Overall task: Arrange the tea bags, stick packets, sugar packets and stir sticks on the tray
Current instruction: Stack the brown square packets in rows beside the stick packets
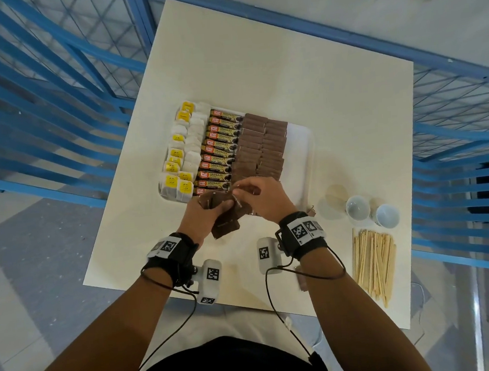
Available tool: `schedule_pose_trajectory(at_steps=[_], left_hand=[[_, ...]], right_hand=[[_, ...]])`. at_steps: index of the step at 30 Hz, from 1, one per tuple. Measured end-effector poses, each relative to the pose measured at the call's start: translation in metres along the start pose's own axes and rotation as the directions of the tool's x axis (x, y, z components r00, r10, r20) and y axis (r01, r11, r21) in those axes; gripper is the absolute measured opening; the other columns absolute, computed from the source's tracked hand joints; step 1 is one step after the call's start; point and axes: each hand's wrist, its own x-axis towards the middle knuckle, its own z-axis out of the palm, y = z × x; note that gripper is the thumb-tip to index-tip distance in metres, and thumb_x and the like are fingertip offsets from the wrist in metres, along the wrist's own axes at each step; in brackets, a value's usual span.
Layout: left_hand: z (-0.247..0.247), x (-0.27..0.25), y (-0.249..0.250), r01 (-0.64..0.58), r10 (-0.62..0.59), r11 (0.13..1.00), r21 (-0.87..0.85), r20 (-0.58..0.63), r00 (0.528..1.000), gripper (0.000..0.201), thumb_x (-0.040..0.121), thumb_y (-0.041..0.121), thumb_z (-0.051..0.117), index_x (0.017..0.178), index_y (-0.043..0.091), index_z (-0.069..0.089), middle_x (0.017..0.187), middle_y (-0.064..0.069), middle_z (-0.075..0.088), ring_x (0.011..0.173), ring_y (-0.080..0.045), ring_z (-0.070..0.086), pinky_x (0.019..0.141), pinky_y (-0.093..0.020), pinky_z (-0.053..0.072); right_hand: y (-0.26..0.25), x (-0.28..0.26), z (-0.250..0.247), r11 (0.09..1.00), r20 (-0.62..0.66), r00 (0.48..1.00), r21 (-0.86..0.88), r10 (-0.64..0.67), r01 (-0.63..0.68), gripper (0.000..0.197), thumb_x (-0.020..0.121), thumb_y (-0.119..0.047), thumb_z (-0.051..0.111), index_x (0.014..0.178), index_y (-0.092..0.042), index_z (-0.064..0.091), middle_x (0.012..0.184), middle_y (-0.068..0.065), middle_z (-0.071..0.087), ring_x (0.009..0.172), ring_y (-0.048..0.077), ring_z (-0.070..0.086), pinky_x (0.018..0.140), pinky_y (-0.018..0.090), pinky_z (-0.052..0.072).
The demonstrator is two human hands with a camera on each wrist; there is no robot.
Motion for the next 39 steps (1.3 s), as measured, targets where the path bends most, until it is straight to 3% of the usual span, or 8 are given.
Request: schedule_pose_trajectory(at_steps=[5, 13, 21, 24, 27, 30, 34, 39], left_hand=[[0.001, -0.001, 0.001, 0.065, -0.061, 0.995, -0.069, 0.046, 0.997, 0.037, 0.088, 0.019, 0.079, 0.122, 0.013, 0.067, 0.110, -0.009, 0.076, 0.106, -0.030, 0.072, 0.090, -0.048, 0.060], [-0.009, 0.006, 0.003, 0.064, -0.068, 0.983, -0.170, -0.016, 0.998, 0.035, 0.086, 0.017, 0.080, 0.120, 0.013, 0.072, 0.114, -0.013, 0.075, 0.110, -0.033, 0.071, 0.096, -0.060, 0.055], [-0.007, 0.006, 0.011, 0.070, -0.077, 0.976, -0.206, -0.027, 0.997, 0.031, 0.090, 0.020, 0.077, 0.119, 0.009, 0.071, 0.104, -0.011, 0.077, 0.100, -0.028, 0.073, 0.093, -0.056, 0.058], [-0.007, 0.006, 0.013, 0.049, -0.054, 0.985, -0.168, -0.022, 0.998, 0.032, 0.084, 0.009, 0.080, 0.115, 0.009, 0.073, 0.106, -0.013, 0.077, 0.099, -0.033, 0.074, 0.088, -0.049, 0.060], [-0.010, 0.005, 0.014, 0.027, -0.028, 0.994, -0.105, -0.007, 1.000, 0.031, 0.081, 0.003, 0.081, 0.111, 0.006, 0.073, 0.100, -0.011, 0.078, 0.094, -0.033, 0.074, 0.082, -0.045, 0.062], [-0.012, 0.006, 0.015, 0.018, -0.017, 0.999, -0.034, 0.012, 1.000, 0.026, 0.082, 0.002, 0.081, 0.104, 0.011, 0.071, 0.097, -0.008, 0.078, 0.094, -0.035, 0.075, 0.084, -0.049, 0.062], [-0.012, 0.010, 0.012, 0.009, -0.009, 1.000, 0.007, -0.023, 1.000, 0.029, 0.082, 0.013, 0.083, 0.108, 0.011, 0.070, 0.101, -0.009, 0.078, 0.096, -0.031, 0.075, 0.091, -0.054, 0.059], [-0.014, 0.009, 0.006, 0.040, -0.042, 0.999, -0.034, -0.063, 0.997, 0.028, 0.084, 0.017, 0.083, 0.109, 0.014, 0.072, 0.104, -0.011, 0.078, 0.100, -0.031, 0.074, 0.094, -0.056, 0.057]], right_hand=[[-0.002, 0.003, 0.001, 0.994, -0.085, 0.994, 0.081, 0.076, -0.069, 0.014, 0.093, -0.024, 0.069, 0.105, -0.017, 0.073, 0.097, -0.006, 0.072, 0.090, 0.006, 0.066, 0.075, 0.013, 0.049], [0.000, -0.003, 0.004, 0.889, -0.190, 0.954, 0.439, 0.231, -0.127, 0.016, 0.086, -0.010, 0.075, 0.101, -0.016, 0.072, 0.096, 0.005, 0.074, 0.084, 0.020, 0.073, 0.073, 0.034, 0.063], [-0.004, -0.005, 0.008, 0.806, -0.141, 0.941, 0.565, 0.306, -0.177, 0.021, 0.092, -0.003, 0.067, 0.112, -0.006, 0.071, 0.101, 0.008, 0.074, 0.087, 0.019, 0.075, 0.073, 0.029, 0.062], [-0.002, -0.003, 0.008, 0.860, -0.131, 0.941, 0.459, 0.313, -0.222, 0.018, 0.089, -0.007, 0.071, 0.107, -0.008, 0.070, 0.098, 0.007, 0.075, 0.084, 0.017, 0.075, 0.072, 0.028, 0.062], [0.002, 0.000, 0.000, 0.993, -0.117, 0.988, 0.069, 0.099, -0.091, 0.023, 0.089, -0.020, 0.073, 0.112, -0.019, 0.071, 0.102, -0.009, 0.071, 0.091, 0.004, 0.067, 0.080, 0.012, 0.051], [-0.002, 0.006, -0.009, 0.990, 0.009, 0.999, -0.135, -0.041, 0.042, 0.023, 0.092, -0.021, 0.069, 0.115, -0.022, 0.072, 0.105, -0.010, 0.068, 0.088, -0.003, 0.057, 0.079, 0.005, 0.038], [-0.005, 0.016, -0.022, 0.982, 0.072, 0.997, -0.179, -0.042, 0.054, 0.007, 0.090, -0.019, 0.072, 0.094, -0.022, 0.077, 0.085, -0.016, 0.068, 0.080, -0.003, 0.060, 0.082, 0.014, 0.042], [0.000, 0.027, -0.043, 0.996, -0.131, 0.991, -0.089, -0.029, 0.017, 0.006, 0.086, -0.018, 0.077, 0.092, -0.019, 0.077, 0.085, -0.011, 0.070, 0.081, 0.001, 0.064, 0.075, 0.006, 0.045]])
